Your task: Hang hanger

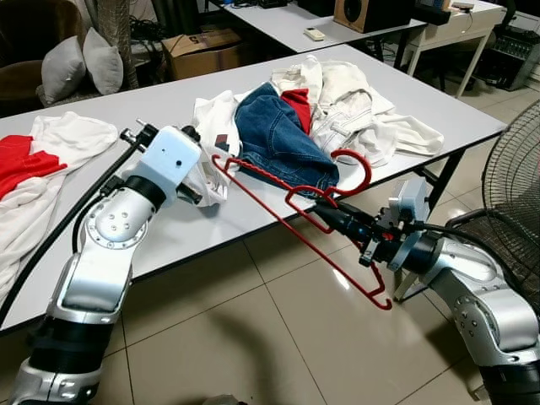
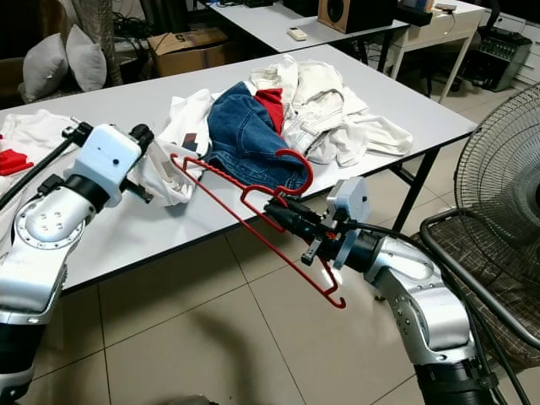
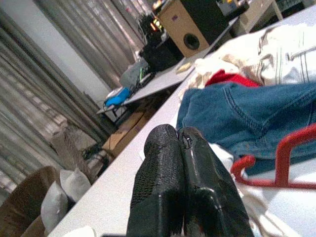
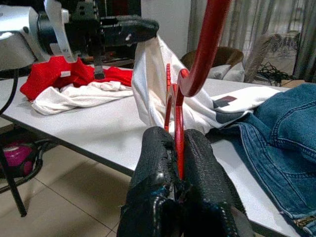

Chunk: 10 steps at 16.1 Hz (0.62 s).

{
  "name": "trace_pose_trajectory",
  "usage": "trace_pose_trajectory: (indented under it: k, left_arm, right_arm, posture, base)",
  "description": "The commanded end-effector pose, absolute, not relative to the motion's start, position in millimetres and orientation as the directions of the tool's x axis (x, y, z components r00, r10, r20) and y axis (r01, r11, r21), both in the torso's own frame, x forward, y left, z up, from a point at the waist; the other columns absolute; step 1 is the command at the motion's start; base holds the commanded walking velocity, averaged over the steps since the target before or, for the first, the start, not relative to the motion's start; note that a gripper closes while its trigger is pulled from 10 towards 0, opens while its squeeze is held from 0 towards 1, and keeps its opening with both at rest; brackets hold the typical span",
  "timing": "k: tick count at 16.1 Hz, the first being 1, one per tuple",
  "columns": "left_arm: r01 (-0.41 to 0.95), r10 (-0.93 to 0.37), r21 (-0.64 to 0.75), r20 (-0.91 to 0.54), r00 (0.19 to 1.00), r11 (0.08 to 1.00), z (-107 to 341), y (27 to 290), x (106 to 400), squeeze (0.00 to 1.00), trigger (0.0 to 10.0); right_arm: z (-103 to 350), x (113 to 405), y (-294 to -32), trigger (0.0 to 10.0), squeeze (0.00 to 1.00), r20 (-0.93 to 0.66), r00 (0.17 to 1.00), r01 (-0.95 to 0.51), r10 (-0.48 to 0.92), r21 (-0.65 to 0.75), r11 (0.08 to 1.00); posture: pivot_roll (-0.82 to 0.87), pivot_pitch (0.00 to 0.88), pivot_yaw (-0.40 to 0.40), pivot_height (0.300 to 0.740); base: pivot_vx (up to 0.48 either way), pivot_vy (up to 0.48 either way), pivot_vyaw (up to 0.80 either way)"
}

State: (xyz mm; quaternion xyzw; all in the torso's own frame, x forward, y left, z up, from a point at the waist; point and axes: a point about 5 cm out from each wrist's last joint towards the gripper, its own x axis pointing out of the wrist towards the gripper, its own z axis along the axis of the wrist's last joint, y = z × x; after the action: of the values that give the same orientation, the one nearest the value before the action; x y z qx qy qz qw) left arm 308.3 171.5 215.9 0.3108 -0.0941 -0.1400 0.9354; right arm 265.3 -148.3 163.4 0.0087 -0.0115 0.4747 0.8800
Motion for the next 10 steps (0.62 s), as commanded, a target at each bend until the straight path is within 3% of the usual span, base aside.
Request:
trace_pose_trajectory:
  k: [1,6,10]
  left_arm:
    - [0.221,-0.37,0.605,0.133,0.92,0.765,227,162,307,0.0,0.0]
    - [0.272,-0.427,0.58,0.147,0.892,0.768,227,140,298,0.0,0.0]
    - [0.243,-0.38,0.588,0.12,0.917,0.771,221,149,299,0.0,0.0]
  right_arm:
    - [164,270,-148,10.0,0.0,0.018,0.558,-0.829,0.83,-0.012,0.558]
    - [162,288,-137,10.0,0.0,0.007,0.561,-0.828,0.828,-0.019,0.561]
    - [163,285,-137,10.0,0.0,0.01,0.534,-0.845,0.846,-0.019,0.534]
  posture:
    - [-0.07,0.0,0.053,0.74]
    - [-0.05,0.0,0.038,0.74]
    - [-0.04,0.0,0.032,0.74]
  base:
    - [0.0,0.0,0.0]
    - [0.0,0.0,0.0]
    - [0.0,0.0,0.0]
